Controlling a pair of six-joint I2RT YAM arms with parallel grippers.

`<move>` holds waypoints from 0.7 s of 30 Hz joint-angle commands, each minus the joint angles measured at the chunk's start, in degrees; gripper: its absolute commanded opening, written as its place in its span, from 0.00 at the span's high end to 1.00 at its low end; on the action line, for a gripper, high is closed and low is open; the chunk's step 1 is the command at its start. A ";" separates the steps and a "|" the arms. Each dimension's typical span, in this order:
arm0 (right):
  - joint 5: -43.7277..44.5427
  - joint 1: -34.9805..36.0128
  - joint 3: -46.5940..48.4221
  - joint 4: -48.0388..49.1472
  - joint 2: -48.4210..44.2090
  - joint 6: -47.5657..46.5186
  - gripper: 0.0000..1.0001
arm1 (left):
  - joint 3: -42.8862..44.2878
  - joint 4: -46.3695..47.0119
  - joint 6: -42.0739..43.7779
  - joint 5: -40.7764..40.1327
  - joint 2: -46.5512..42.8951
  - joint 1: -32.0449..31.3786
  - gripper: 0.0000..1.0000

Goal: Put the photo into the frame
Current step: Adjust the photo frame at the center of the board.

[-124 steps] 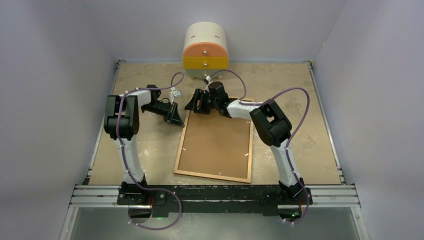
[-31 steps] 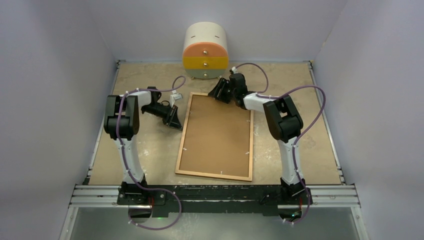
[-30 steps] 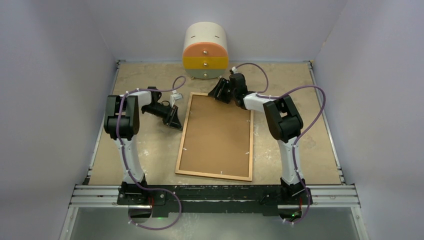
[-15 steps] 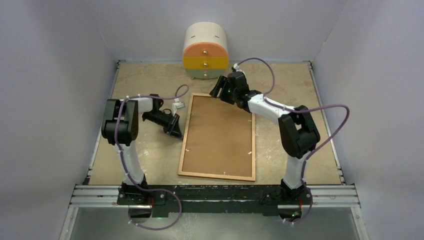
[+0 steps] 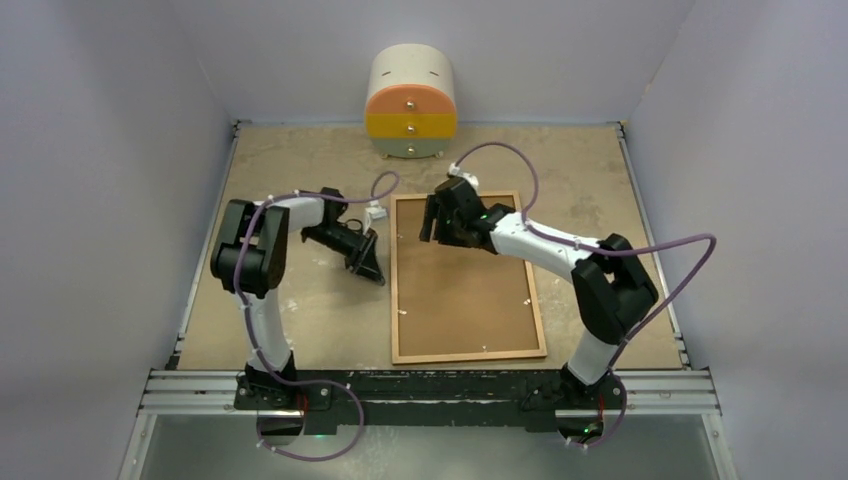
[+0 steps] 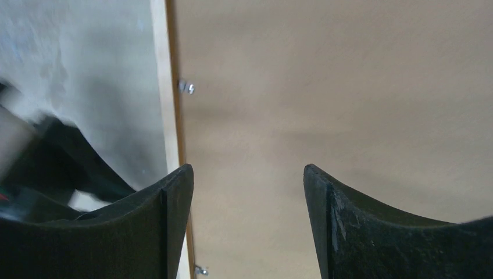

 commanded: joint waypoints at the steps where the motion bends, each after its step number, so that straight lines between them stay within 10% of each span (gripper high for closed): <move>1: 7.48 8.47 6.38 -7.14 3.49 0.44 0.29 | 7.92 -13.97 10.58 6.72 -4.04 11.86 0.64; 9: 14.91 19.34 20.43 -16.17 16.18 1.40 0.35 | 10.32 -17.90 10.78 -3.87 -9.71 28.62 0.24; 21: 25.06 25.33 30.30 -25.90 26.33 3.78 0.53 | 3.49 -14.40 9.13 -11.49 -19.58 31.06 0.23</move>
